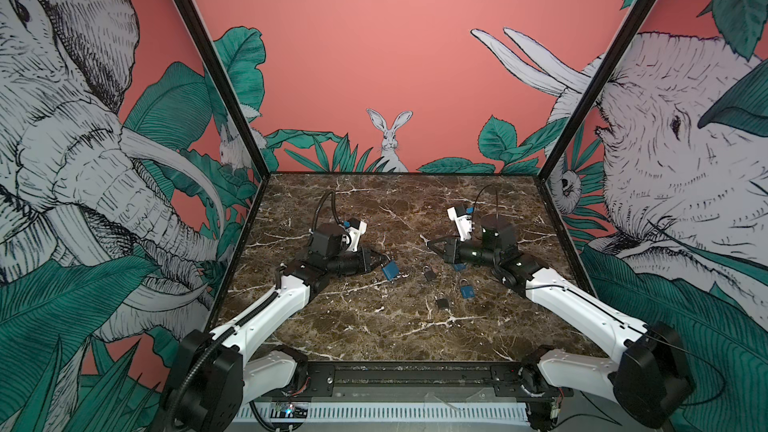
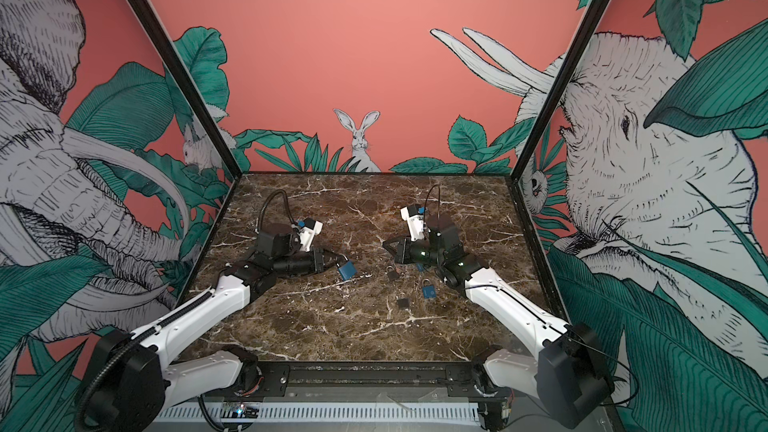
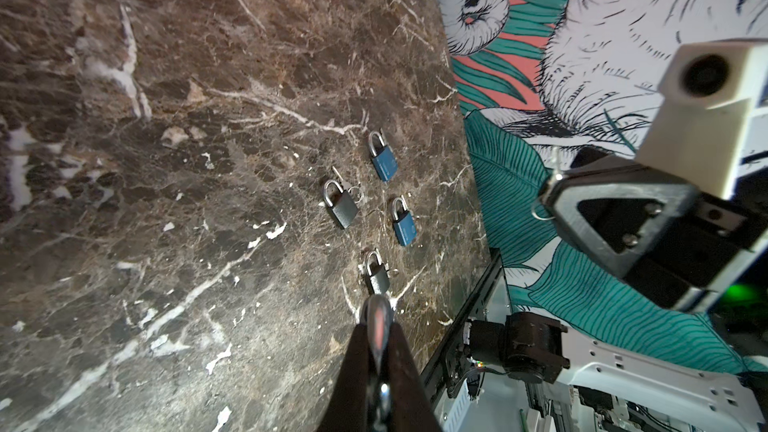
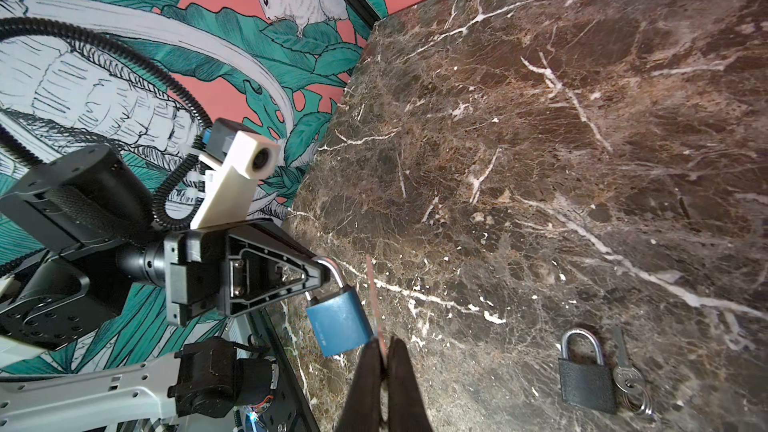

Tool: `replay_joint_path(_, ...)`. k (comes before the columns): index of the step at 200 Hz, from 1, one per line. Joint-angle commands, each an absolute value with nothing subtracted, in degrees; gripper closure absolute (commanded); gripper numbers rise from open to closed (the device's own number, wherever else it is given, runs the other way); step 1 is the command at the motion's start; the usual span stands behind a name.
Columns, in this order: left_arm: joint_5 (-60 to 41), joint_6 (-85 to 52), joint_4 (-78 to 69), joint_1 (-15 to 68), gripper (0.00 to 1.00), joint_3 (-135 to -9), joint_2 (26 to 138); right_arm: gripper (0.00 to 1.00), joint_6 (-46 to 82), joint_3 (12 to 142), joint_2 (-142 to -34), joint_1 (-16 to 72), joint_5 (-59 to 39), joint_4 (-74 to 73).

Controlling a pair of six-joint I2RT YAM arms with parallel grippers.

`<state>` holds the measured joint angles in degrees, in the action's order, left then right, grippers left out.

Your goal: Lock with the key

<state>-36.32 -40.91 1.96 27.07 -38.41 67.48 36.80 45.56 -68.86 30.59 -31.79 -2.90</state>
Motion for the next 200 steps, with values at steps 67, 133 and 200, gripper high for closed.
replay_joint_path(67, -36.82, -38.39, -3.43, 32.16, 1.0, -41.13, 80.8, 1.0, 36.26, 44.66, -68.42, 30.28, -29.6, -3.01)
replay_joint_path(133, -37.0, -38.01, -6.21, 33.22, 1.0, -43.86, 90.25, 1.0, 36.86, 44.05, -70.6, 30.26, -30.31, -4.38)
replay_joint_path(200, -35.35, -38.23, -6.0, 33.22, 1.0, -45.99, 96.3, 1.0, 36.95, 42.99, -71.67, 30.23, -30.41, -4.72)
